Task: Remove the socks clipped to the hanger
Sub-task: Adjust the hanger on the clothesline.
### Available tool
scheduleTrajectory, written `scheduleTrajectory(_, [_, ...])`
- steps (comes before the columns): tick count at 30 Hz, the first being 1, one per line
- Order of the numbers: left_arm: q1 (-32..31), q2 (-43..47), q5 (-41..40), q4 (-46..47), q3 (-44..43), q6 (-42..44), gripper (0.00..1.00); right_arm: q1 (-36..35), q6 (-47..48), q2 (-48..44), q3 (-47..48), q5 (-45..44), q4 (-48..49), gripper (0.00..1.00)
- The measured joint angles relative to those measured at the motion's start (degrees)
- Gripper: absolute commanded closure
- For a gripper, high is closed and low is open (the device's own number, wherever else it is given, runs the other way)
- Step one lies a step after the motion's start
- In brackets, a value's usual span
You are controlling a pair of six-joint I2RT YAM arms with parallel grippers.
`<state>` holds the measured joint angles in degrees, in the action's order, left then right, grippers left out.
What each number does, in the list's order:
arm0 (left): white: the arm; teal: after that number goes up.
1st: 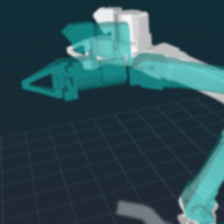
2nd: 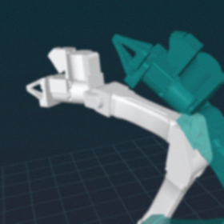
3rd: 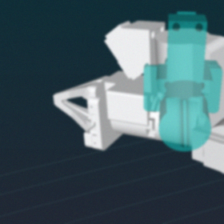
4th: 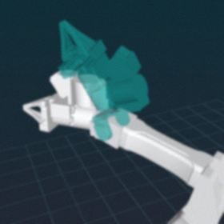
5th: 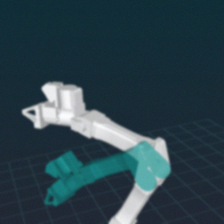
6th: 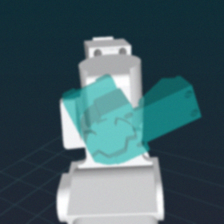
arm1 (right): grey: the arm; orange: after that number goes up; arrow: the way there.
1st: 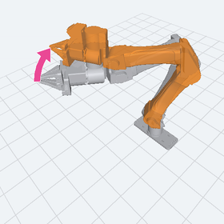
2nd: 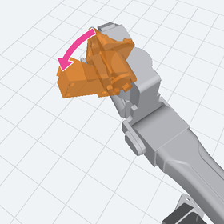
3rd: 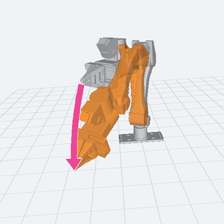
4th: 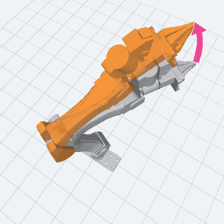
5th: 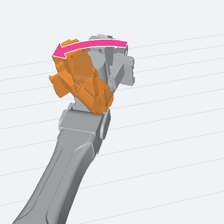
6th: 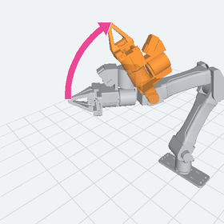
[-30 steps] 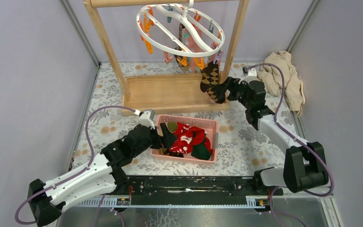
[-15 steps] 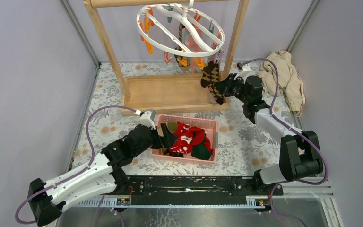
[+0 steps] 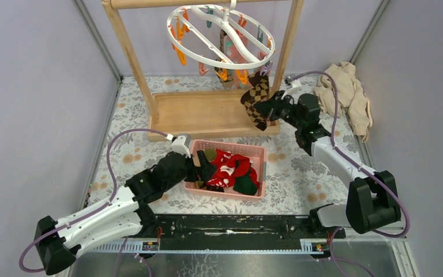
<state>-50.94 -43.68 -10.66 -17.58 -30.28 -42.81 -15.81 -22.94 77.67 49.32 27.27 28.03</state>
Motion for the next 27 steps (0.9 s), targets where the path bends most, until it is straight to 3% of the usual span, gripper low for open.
scheduleTrajectory(7, [0.0,-0.02,0.02,0.02,0.0,-0.02,0.01,-12.76,2.19,-1.33,2.78,-2.89,-6.56,1.0])
scheduleTrajectory(15, [0.0,2.78,-0.02,-0.02,0.0,-0.37,0.01,-22.67,6.36,-0.35,13.07,-8.68,-13.2,1.0])
scheduleTrajectory(27, [0.0,7.37,-1.31,-2.34,0.02,-0.98,0.01,-37.75,11.39,15.06,32.17,-16.33,-19.78,1.0])
